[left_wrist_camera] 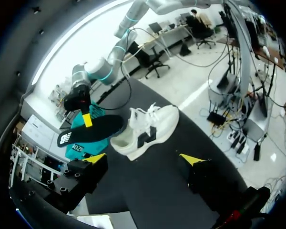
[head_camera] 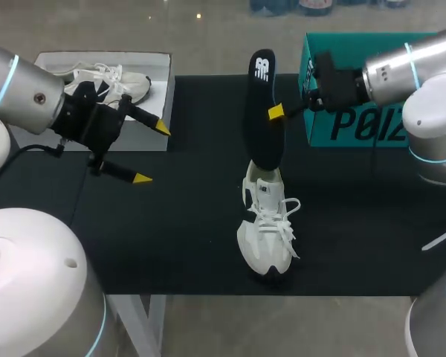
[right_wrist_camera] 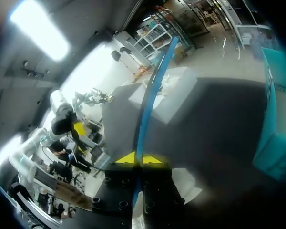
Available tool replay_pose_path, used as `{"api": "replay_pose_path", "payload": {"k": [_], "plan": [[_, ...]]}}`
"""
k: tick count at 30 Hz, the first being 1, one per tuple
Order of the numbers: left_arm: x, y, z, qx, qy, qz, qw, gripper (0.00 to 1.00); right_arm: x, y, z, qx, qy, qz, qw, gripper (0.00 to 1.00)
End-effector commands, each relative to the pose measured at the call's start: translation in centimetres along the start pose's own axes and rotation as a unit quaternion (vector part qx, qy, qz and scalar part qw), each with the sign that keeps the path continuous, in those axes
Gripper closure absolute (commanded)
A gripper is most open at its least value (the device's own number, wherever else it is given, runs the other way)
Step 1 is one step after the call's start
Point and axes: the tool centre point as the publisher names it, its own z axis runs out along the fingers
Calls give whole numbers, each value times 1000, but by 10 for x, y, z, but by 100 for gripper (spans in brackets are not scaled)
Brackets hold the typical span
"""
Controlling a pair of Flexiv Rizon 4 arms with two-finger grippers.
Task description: Take the shoe out of the shoebox, open the shoe tongue, remove and reinsert the insole, then place the shoe into the shoebox
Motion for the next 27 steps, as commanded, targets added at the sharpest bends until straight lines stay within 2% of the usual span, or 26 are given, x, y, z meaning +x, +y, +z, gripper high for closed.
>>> {"api": "replay_pose_path", "payload": {"k": [1,7,14,27], "plan": [[1,-1,-1,-1,1,0,1000,0,-7,-7,12,-36,-1,-6,999,100],[1,-1,-1,-1,1,0,1000,0,-20,-7,21,-55,7,-17,998,100],[1,-1,-1,-1,1,0,1000,0,-31,0,20,-65,-1,-25,998,100],[1,-1,-1,-1,1,0,1000,0,-55,-18,11,-76,-17,-9,997,100]]}}
